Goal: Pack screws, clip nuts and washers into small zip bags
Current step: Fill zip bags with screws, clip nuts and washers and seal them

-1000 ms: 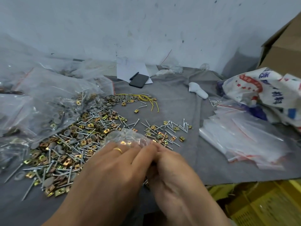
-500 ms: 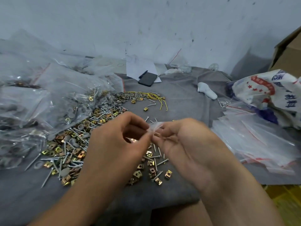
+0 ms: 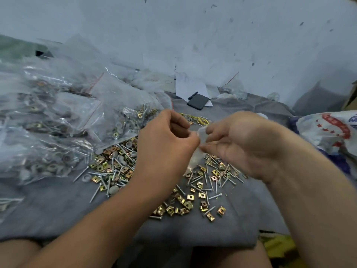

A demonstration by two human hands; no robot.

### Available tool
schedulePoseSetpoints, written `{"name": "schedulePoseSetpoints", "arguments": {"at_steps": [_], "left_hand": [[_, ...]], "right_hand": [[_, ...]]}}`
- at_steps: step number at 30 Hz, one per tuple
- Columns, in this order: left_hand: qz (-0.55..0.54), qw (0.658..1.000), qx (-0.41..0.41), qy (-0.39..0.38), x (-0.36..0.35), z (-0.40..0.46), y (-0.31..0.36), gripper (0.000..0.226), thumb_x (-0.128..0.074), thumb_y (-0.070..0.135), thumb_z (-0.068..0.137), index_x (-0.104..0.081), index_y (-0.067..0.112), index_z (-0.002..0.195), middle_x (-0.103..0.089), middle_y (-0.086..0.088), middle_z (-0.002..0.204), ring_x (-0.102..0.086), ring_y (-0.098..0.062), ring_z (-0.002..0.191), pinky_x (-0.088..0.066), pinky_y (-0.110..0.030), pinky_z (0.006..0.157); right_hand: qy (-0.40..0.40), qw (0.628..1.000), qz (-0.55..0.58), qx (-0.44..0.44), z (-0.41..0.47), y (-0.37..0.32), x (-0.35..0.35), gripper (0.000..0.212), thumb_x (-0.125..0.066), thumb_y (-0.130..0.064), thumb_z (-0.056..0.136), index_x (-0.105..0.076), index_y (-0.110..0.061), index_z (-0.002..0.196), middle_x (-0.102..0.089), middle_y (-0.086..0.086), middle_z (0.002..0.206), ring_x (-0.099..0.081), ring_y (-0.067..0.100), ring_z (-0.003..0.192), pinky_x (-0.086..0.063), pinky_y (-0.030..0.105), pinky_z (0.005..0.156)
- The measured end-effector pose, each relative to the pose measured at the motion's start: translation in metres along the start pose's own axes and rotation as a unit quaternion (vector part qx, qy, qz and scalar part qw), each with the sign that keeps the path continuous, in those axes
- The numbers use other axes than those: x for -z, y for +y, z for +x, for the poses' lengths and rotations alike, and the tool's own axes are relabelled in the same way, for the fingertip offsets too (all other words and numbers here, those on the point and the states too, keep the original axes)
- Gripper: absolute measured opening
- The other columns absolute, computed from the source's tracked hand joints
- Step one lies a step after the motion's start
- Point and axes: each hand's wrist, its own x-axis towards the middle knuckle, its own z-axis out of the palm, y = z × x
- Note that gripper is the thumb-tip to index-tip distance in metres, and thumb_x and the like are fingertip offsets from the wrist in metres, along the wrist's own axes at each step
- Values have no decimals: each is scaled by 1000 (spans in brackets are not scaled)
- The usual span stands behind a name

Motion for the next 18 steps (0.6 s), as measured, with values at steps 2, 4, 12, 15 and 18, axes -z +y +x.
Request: {"name": "schedulePoseSetpoints", "arguments": {"at_steps": [2,4,12,15,18], "left_hand": [[-1,1000,-18,15,4,3,1,21,-82,19,84,-65,30,90,-73,8,77,-69,-4,69,-51,-18,55],[-12,999,-36,34,12,10,2,21,-81,19,84,-65,30,91,-73,9,78,-69,-4,71,-49,-16,57],[-107,986,-71,104,64,61,-7,19,-75,7,87,-69,17,101,-72,3,81,-66,-8,72,-56,-29,67],[-101,987,-84,97,79,76,-10,21,-75,3,85,-68,17,100,-72,-11,83,-63,-13,74,-55,-30,70],[-90,985,-88,118,88,86,-18,19,-74,4,85,-68,15,99,-68,-17,85,-61,-18,75,-53,-30,68]], "right_hand": [[-29,967,-241,83,-7,-10,-6,20,-55,7,100,-66,15,114,-58,47,121,-56,61,118,-44,65,105],[-35,923,-365,115,-10,-14,-11,22,-53,-7,104,-74,-12,106,-73,24,108,-69,44,106,-56,52,95],[84,917,-93,379,-10,22,-23,17,-66,-18,101,-72,-30,111,-73,-13,102,-68,2,98,-52,12,79],[60,940,-95,323,4,54,-32,17,-67,-18,100,-74,-33,103,-75,-16,96,-70,2,93,-56,21,79],[22,946,-169,275,24,74,-44,16,-70,-18,97,-76,-33,99,-74,-18,89,-68,1,87,-58,32,81]]}}
